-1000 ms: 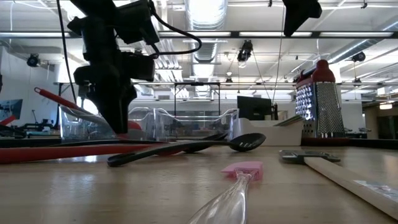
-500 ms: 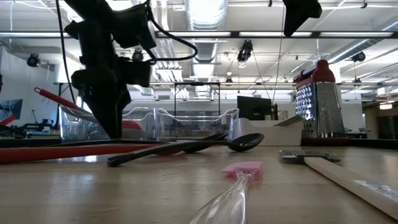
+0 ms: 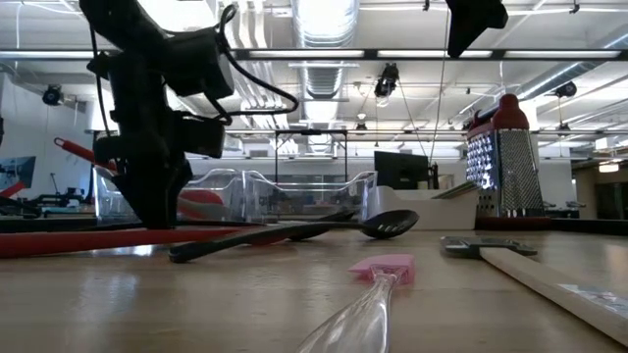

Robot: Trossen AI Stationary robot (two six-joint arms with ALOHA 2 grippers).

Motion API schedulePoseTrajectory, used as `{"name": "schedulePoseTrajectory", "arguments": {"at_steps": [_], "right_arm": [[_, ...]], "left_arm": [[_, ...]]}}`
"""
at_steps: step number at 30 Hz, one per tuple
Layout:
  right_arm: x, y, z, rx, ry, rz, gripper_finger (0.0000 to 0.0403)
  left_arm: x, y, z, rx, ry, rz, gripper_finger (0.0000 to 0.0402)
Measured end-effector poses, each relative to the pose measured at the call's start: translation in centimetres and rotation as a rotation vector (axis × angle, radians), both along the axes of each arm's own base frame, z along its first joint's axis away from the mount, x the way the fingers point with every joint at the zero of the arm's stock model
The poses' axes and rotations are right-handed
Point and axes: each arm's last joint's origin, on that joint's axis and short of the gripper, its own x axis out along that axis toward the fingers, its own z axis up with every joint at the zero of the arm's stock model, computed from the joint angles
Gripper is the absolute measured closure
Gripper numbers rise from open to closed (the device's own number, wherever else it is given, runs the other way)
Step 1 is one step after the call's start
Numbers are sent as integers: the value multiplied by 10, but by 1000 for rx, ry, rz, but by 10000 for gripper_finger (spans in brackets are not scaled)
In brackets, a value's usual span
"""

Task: Pick & Place Kitchen Items
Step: Put the left black serving spoon into the left transparent bin

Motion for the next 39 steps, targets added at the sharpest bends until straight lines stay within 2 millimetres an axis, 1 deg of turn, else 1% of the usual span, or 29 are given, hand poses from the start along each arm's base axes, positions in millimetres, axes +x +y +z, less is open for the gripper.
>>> {"name": "schedulePoseTrajectory", "arguments": {"at_steps": [2,4,6,9,13,15,19,22,26,30,33,36,39], "right_arm": [[0,0,0,0,0,0,346],[0,0,0,0,0,0,346],[0,0,0,0,-1,0,346],[0,0,0,0,-1,0,346],[0,0,0,0,-1,0,346],[0,0,0,0,-2,0,346],[0,0,0,0,-2,0,346],[0,0,0,-1,-1,3,346],[0,0,0,-3,1,7,346],[0,0,0,-3,-2,6,346],[1,0,0,-3,-5,6,346],[1,0,0,-4,-6,6,346],[1,0,0,-4,-6,6,346]], "left_arm": [[-1,0,-3,13,-3,2,213],[-3,1,-5,31,2,0,226],[-5,1,-6,41,8,-19,254],[-5,1,-5,56,21,-48,314],[-3,2,2,80,44,-73,314],[1,2,11,102,52,-85,314],[1,5,35,193,140,-105,314],[-2,8,60,293,230,-109,314],[-17,15,101,420,336,-101,314],[-35,28,146,459,335,-54,314],[-49,40,173,502,342,-16,314],[-63,56,190,546,369,23,314],[-73,74,196,549,393,21,314]]}}
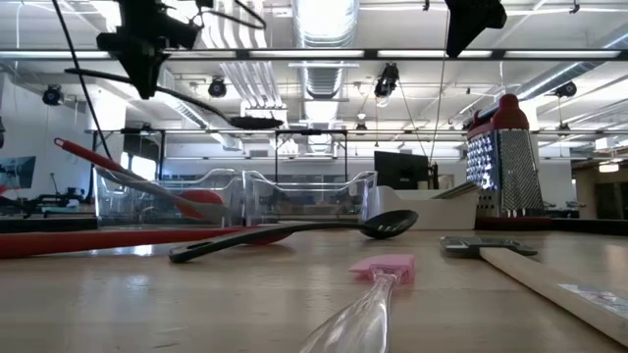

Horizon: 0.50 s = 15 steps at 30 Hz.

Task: Pick & Place Kitchen Items
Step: Put the left black serving spoon into the left transparent bin

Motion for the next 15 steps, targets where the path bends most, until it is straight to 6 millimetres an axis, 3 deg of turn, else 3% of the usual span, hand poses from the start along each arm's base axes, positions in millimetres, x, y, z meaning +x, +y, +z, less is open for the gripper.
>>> {"name": "schedulePoseTrajectory", "arguments": {"at_steps": [9,15], "right_arm": [[0,0,0,-4,6,11,346],[0,0,-1,-9,9,12,346]], "left_arm": [[-33,47,-4,-38,122,123,314],[-52,69,-17,-97,191,214,314]]}}
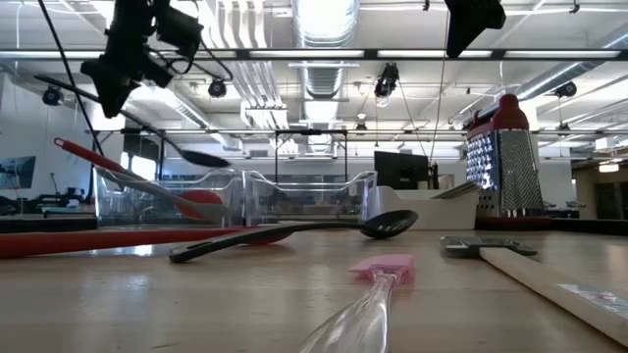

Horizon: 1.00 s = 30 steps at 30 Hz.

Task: Pick & Place Kitchen Items
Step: Put the left black serving spoon into the left transparent bin

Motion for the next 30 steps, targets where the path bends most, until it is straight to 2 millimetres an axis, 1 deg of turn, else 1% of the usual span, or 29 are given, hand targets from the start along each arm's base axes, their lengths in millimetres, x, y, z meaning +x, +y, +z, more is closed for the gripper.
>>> {"name": "schedulePoseTrajectory", "arguments": {"at_steps": [5,14,20,24,25,30], "right_arm": [[0,0,0,-11,2,-2,346],[0,-1,0,-21,4,-6,346],[0,-1,0,-21,5,-6,346],[0,-1,-1,-23,11,1,346],[0,-1,-2,-26,16,8,346],[0,-1,-5,-30,36,25,346]], "left_arm": [[-2,9,-20,-53,41,3,314],[12,25,-59,-122,99,-39,314],[23,35,-74,-157,136,-42,314],[26,41,-81,-133,184,-41,311],[27,42,-82,-124,198,-40,299],[28,43,-84,-114,217,-29,205]]}}
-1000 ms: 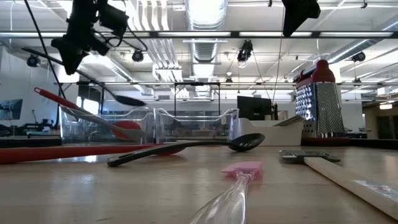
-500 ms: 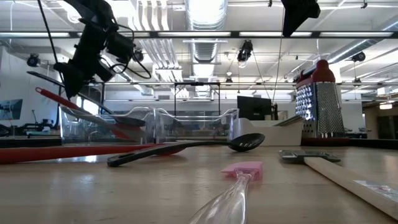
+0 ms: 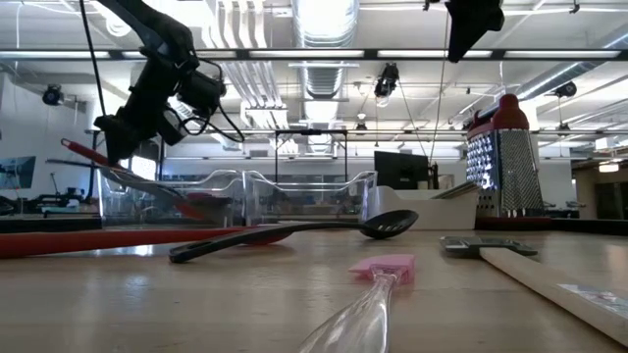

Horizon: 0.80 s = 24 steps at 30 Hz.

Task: Pick & Place Kitchen Items
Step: Put the left black serving spoon into the left transparent bin, then put the gray spatula into the right transparent bin

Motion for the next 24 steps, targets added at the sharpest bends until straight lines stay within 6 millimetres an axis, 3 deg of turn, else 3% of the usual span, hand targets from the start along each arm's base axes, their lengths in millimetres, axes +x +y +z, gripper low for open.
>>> {"name": "schedulePoseTrajectory", "arguments": {"at_steps": [4,7,11,18,24], "right_arm": [[0,0,-5,1,19,5,346],[1,0,-8,3,32,6,346],[1,0,-9,3,33,6,346],[4,-1,-8,-2,-1,5,346],[8,2,-6,62,-55,42,346]], "left_arm": [[0,0,0,8,-2,7,168],[-1,-1,4,23,-8,28,162],[-1,-1,23,103,-83,70,163],[-1,-14,72,171,-419,134,163],[8,-41,96,136,-748,76,164]]}}
